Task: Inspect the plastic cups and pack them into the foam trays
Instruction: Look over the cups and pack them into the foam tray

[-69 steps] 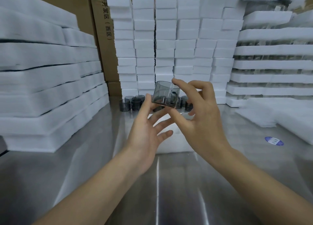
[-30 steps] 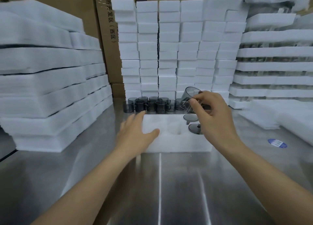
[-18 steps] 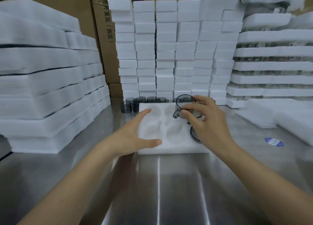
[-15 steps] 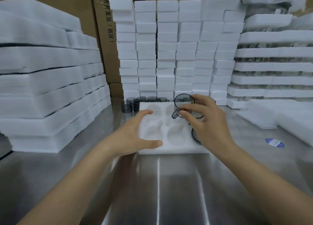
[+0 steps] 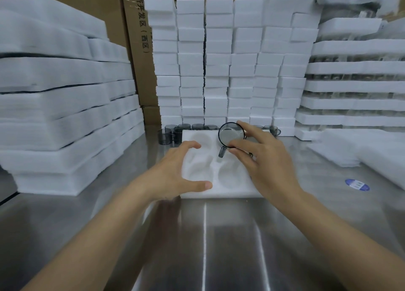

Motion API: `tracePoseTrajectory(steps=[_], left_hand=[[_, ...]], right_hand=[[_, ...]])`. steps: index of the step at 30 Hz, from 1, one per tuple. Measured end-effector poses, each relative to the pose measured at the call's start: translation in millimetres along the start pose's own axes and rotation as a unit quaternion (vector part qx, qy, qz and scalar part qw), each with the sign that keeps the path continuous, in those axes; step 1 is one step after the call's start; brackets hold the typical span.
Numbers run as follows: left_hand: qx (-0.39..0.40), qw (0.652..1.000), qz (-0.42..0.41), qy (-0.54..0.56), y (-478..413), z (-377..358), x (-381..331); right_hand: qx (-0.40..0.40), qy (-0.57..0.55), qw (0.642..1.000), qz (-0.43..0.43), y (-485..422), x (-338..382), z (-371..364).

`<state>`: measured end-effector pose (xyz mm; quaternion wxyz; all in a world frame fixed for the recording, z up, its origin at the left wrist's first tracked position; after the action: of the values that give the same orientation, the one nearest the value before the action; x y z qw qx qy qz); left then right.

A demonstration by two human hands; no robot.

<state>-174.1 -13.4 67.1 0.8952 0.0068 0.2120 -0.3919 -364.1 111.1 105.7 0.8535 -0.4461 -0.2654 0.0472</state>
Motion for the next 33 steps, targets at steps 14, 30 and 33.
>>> tracePoseTrajectory(steps=[14,30,33], left_hand=[[0.001,1.000,-0.009,0.006,-1,-3,3],[0.063,0.994,0.036,0.084,-11,-16,24],[0.081,0.992,0.041,0.090,-13,-20,22]], right_hand=[[0.051,0.090,0.994,-0.040,-1,-10,-12],[0.203,0.115,0.971,-0.047,-2,-16,-35],[0.252,0.094,0.960,-0.077,4,-18,-42]])
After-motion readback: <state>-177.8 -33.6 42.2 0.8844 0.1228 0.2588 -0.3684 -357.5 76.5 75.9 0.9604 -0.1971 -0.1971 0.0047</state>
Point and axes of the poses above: each hand's wrist, its own y-axis away from the middle knuckle, its own z-axis out of the back of the hand, x = y × z, the point moved 6 cm from there along -y, towards the middle knuckle, and after that the axes turned 15 degrees about -y, right-handed, at the moved point
